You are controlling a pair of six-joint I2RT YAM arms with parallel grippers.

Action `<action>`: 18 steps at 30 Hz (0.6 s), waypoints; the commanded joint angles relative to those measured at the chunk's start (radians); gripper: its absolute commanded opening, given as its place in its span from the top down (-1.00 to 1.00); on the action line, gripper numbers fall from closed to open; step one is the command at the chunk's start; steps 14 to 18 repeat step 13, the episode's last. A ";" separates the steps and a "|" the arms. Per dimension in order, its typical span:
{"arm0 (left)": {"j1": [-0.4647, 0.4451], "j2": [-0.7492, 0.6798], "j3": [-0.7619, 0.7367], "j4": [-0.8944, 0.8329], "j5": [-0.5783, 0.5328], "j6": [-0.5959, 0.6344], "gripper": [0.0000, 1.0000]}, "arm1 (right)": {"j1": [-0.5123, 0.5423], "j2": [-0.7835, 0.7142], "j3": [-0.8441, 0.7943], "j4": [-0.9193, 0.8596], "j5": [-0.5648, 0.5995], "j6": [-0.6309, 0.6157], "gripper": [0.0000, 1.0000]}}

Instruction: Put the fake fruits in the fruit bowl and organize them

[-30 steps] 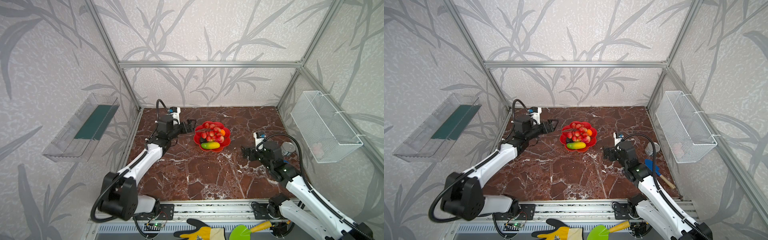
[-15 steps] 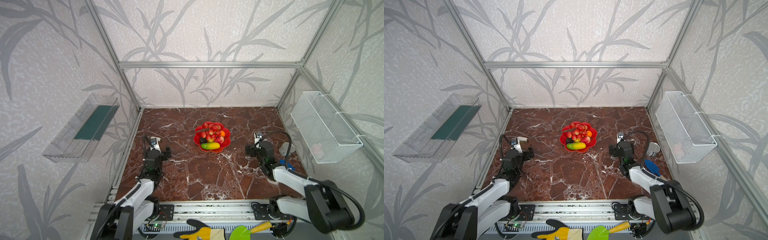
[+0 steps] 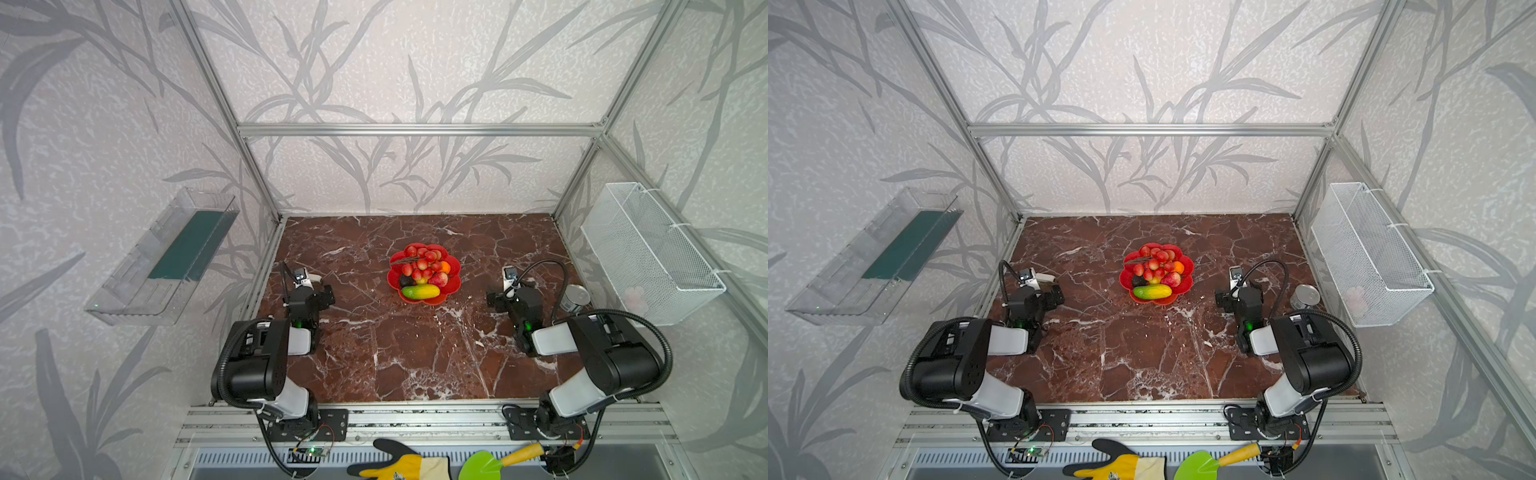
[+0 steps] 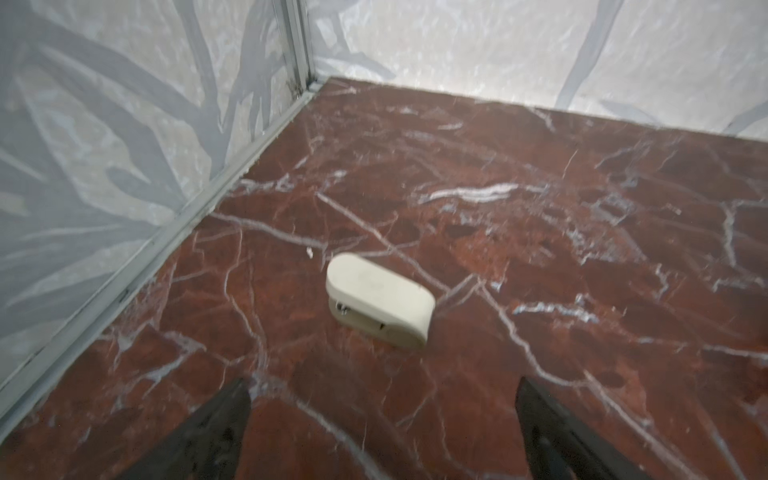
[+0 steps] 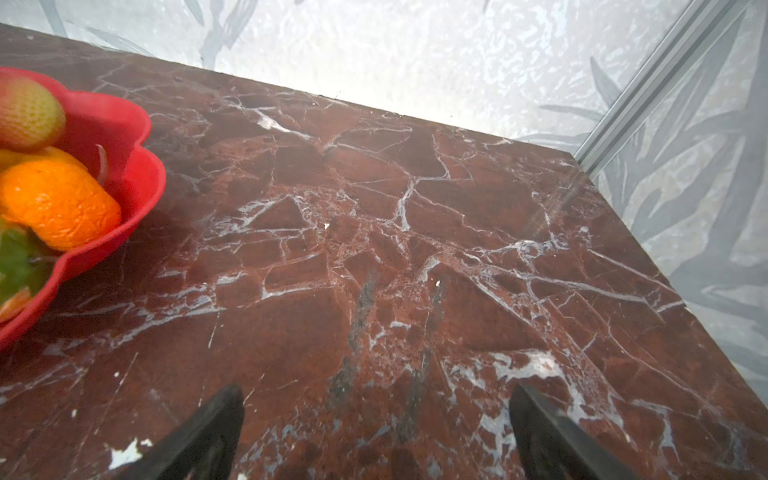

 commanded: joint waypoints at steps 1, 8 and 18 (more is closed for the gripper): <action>-0.001 -0.008 -0.024 0.105 0.012 0.023 -0.98 | -0.005 0.002 0.012 0.063 -0.007 -0.005 -0.98; -0.003 0.011 0.039 0.020 0.045 0.042 -0.98 | -0.005 0.007 0.001 0.091 -0.008 -0.009 -0.98; -0.009 0.010 0.038 0.020 0.037 0.049 -0.98 | -0.005 0.008 -0.013 0.118 -0.014 -0.010 -0.98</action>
